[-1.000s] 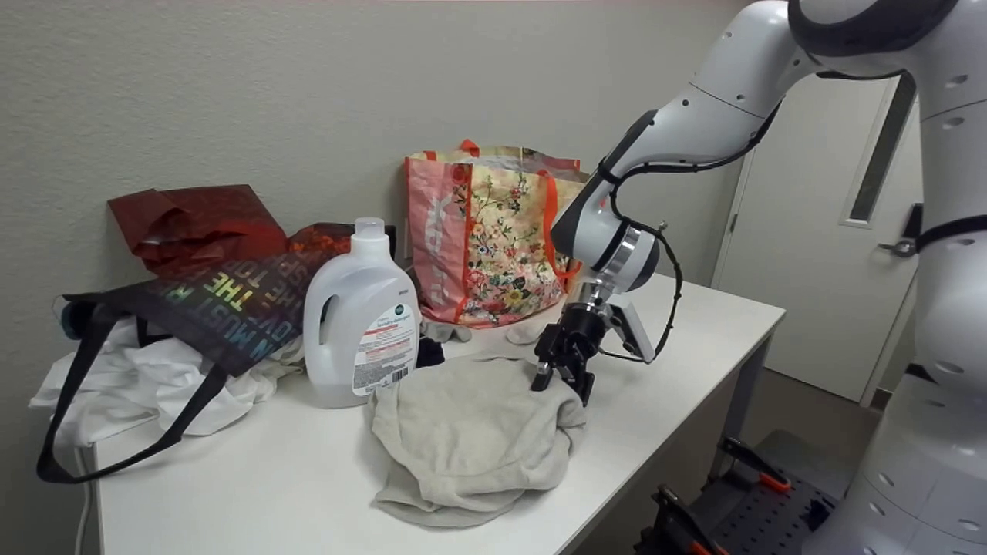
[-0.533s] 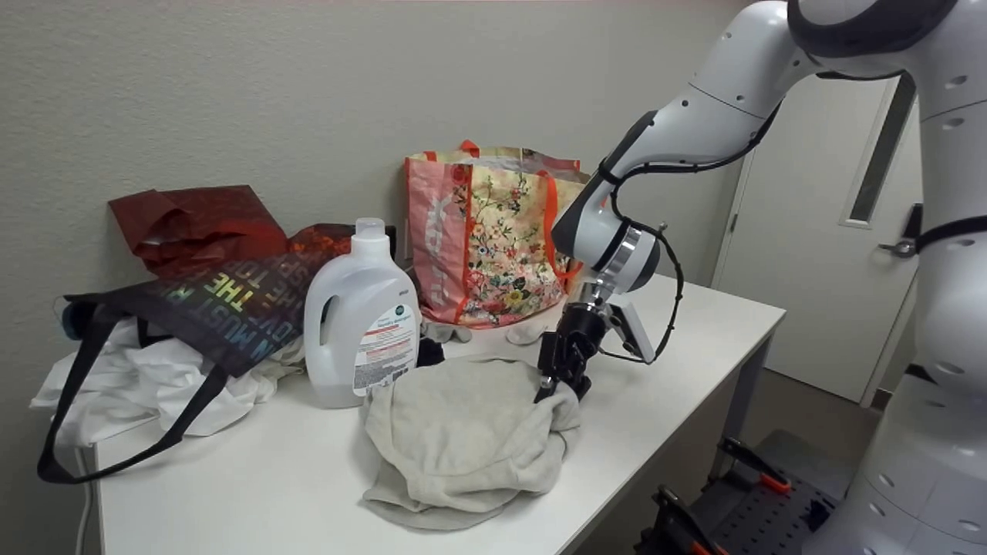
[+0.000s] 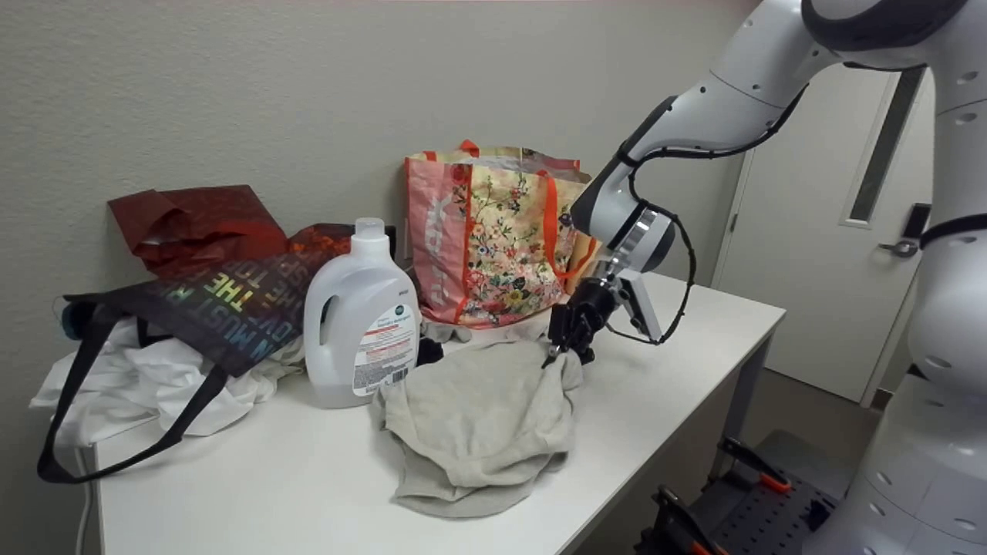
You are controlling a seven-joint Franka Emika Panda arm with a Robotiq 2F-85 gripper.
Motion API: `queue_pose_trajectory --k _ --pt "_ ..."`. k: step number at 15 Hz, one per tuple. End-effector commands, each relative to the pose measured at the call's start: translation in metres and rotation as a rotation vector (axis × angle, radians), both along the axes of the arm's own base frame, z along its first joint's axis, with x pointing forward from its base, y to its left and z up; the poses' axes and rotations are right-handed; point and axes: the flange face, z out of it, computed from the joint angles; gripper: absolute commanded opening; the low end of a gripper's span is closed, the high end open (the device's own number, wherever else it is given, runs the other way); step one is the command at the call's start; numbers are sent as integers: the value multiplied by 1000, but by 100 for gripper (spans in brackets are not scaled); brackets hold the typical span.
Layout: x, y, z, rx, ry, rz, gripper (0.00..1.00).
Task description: Put the cloth on the table in the bag
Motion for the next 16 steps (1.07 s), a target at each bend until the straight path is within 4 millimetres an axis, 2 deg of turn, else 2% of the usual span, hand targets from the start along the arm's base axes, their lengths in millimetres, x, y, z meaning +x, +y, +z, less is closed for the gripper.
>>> queue_pose_trajectory --k 1,3,5,11,13,16 --pt "7 -24 72 27 -70 -14 3" --pt "10 -28 113 17 -114 26 3" --pt "11 -24 159 -8 -139 108 3" --pt "9 18 303 -123 -159 426 3" --pt "17 32 351 -152 -212 472 3" --pt "41 45 420 -169 -350 445 3"
